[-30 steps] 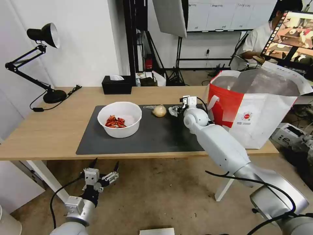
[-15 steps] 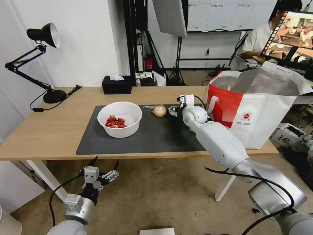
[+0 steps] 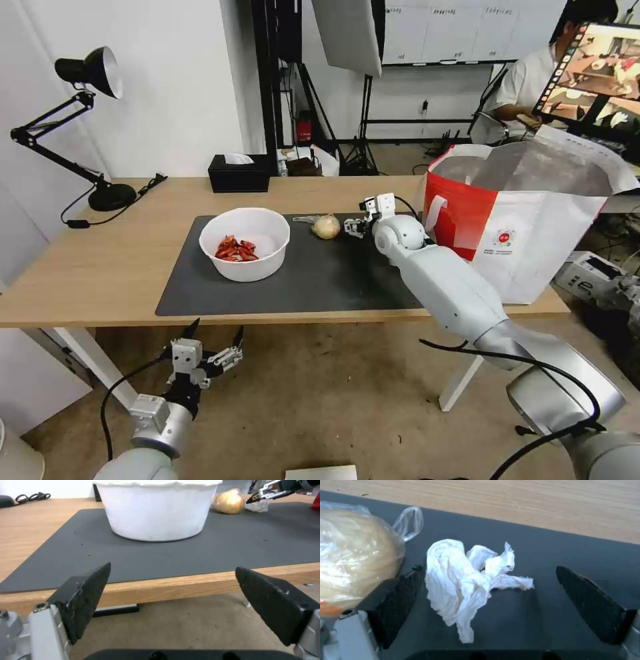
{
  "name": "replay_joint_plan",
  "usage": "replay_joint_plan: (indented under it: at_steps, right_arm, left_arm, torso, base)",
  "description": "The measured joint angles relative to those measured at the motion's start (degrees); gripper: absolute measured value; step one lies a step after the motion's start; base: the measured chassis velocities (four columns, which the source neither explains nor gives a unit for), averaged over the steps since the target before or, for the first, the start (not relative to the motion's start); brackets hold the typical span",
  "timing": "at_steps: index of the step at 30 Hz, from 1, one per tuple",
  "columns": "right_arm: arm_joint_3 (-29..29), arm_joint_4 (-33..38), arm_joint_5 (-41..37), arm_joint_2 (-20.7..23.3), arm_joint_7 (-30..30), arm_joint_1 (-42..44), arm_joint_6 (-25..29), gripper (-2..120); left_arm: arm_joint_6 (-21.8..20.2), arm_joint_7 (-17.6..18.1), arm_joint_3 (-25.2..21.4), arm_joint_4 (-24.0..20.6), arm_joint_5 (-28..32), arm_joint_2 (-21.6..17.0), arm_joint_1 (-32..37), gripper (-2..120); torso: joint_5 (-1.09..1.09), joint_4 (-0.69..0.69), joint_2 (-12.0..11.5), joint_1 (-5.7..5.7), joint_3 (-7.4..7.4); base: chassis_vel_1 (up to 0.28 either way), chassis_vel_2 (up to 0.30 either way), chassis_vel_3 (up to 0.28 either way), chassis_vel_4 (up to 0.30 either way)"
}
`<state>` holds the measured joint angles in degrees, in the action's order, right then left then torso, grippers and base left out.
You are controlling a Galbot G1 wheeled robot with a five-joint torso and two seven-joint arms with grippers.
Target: Pick up the trash from the table and place it into the takeout bag.
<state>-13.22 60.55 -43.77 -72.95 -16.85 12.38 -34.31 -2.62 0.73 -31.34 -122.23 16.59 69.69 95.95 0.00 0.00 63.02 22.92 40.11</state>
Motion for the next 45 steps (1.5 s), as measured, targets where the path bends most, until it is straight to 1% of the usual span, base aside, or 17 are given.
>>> replay_joint_plan:
  at_steps: [10, 15, 16, 17, 20, 22, 23, 25, 26, 29, 31, 33, 35, 37, 39, 41, 45]
  right_arm:
    - [0.2, 0.0, 0.3, 0.3, 0.7, 0.2, -0.7, 100]
    - [0.3, -0.2, 0.3, 0.2, 1.1, 0.3, -0.6, 97]
    - [0.3, -0.2, 0.3, 0.2, 1.1, 0.3, -0.5, 92]
    - [0.3, -0.2, 0.3, 0.2, 1.1, 0.3, -0.5, 92]
    - [0.4, -0.5, 0.3, 0.1, 1.4, 0.3, -0.1, 78]
    - [0.4, -0.6, 0.4, 0.1, 1.5, 0.3, -0.1, 77]
    - [0.4, -0.9, 0.4, 0.0, 1.8, 0.2, 0.1, 68]
    - [0.5, -1.1, 0.5, 0.0, 2.2, 0.2, 0.1, 58]
    - [0.5, -1.1, 0.5, 0.0, 2.2, 0.2, 0.1, 58]
    - [0.8, -1.2, 0.6, -0.1, 2.4, 0.4, 0.2, 44]
    - [0.9, -1.3, 0.6, -0.1, 2.4, 0.5, 0.2, 41]
    - [1.2, -1.4, 0.7, -0.2, 2.6, 0.8, 0.2, 30]
    - [1.3, -1.5, 0.7, -0.2, 2.7, 0.8, 0.2, 28]
    - [1.4, -1.5, 0.7, -0.2, 2.9, 1.0, 0.2, 15]
    - [1.4, -1.5, 0.7, -0.2, 3.0, 1.1, 0.2, 11]
    - [1.4, -1.5, 0.7, -0.3, 3.0, 1.3, 0.3, 0]
    - [1.5, -1.1, 0.7, -0.4, 3.0, 1.5, 0.3, 0]
  left_arm:
    - [0.0, 0.0, 0.2, 0.1, 0.0, 0.3, 0.0, 100]
    - [-0.1, -0.1, 0.2, -0.4, 0.0, 0.4, 0.2, 100]
    - [-0.1, -0.1, 0.2, -0.4, 0.0, 0.4, 0.2, 100]
    - [-0.1, -0.1, 0.2, -0.4, 0.0, 0.4, 0.2, 100]
    - [-0.1, -0.1, 0.2, -0.5, 0.0, 0.5, 0.2, 100]
    - [-0.1, -0.1, 0.2, -0.5, 0.0, 0.5, 0.2, 100]
    - [-0.1, -0.1, 0.2, -0.5, 0.0, 0.5, 0.2, 100]
    - [-0.2, -0.1, 0.2, -0.5, 0.0, 0.5, 0.3, 100]
    - [-0.2, -0.1, 0.2, -0.5, 0.0, 0.5, 0.3, 100]
    - [-0.2, -0.1, 0.4, -0.4, -0.1, 0.6, 0.2, 100]
    - [-0.2, -0.1, 0.4, -0.4, -0.1, 0.6, 0.1, 100]
    - [-0.2, -0.1, 0.6, -0.2, -0.2, 0.7, 0.0, 100]
    - [-0.2, -0.1, 0.6, -0.2, -0.2, 0.7, 0.0, 100]
    - [-0.2, -0.1, 0.7, -0.1, -0.2, 0.8, -0.1, 100]
    - [-0.2, -0.1, 0.7, -0.1, -0.2, 0.8, -0.1, 100]
    - [-0.2, -0.1, 0.8, 0.0, -0.2, 0.8, -0.2, 100]
    - [-0.3, -0.1, 0.8, 0.1, -0.2, 0.8, -0.5, 100]
  torso:
    - [0.0, 0.0, 0.0, 0.0, 0.0]
    - [0.0, 0.0, 0.0, 0.0, 0.0]
    - [0.0, 0.0, 0.0, 0.0, 0.0]
    - [0.0, 0.0, 0.0, 0.0, 0.0]
    - [0.0, 0.0, 0.0, 0.0, 0.0]
    - [0.0, 0.0, 0.0, 0.0, 0.0]
    - [0.0, 0.0, 0.0, 0.0, 0.0]
    - [0.0, 0.0, 0.0, 0.0, 0.0]
    - [0.0, 0.0, 0.0, 0.0, 0.0]
    - [0.0, 0.0, 0.0, 0.0, 0.0]
    - [0.0, 0.0, 0.0, 0.0, 0.0]
    - [0.0, 0.0, 0.0, 0.0, 0.0]
    - [0.0, 0.0, 0.0, 0.0, 0.0]
    - [0.0, 0.0, 0.0, 0.0, 0.0]
    - [0.0, 0.0, 0.0, 0.0, 0.0]
    - [0.0, 0.0, 0.0, 0.0, 0.0]
    - [-0.01, -0.01, 0.0, 0.0, 0.0]
  base:
    - [0.0, 0.0, 0.0, 0.0]
    - [0.0, 0.0, 0.0, 0.0]
    - [0.0, 0.0, 0.0, 0.0]
    - [0.0, 0.0, 0.0, 0.0]
    - [0.0, 0.0, 0.0, 0.0]
    - [0.0, 0.0, 0.0, 0.0]
    - [0.0, 0.0, 0.0, 0.0]
    - [0.0, 0.0, 0.0, 0.0]
    - [0.0, 0.0, 0.0, 0.0]
    - [0.0, 0.0, 0.0, 0.0]
    - [0.0, 0.0, 0.0, 0.0]
    - [0.0, 0.0, 0.0, 0.0]
    - [0.0, 0.0, 0.0, 0.0]
    - [0.0, 0.0, 0.0, 0.0]
    - [0.0, 0.0, 0.0, 0.0]
    - [0.0, 0.0, 0.0, 0.0]
    - [0.0, 0.0, 0.0, 0.0]
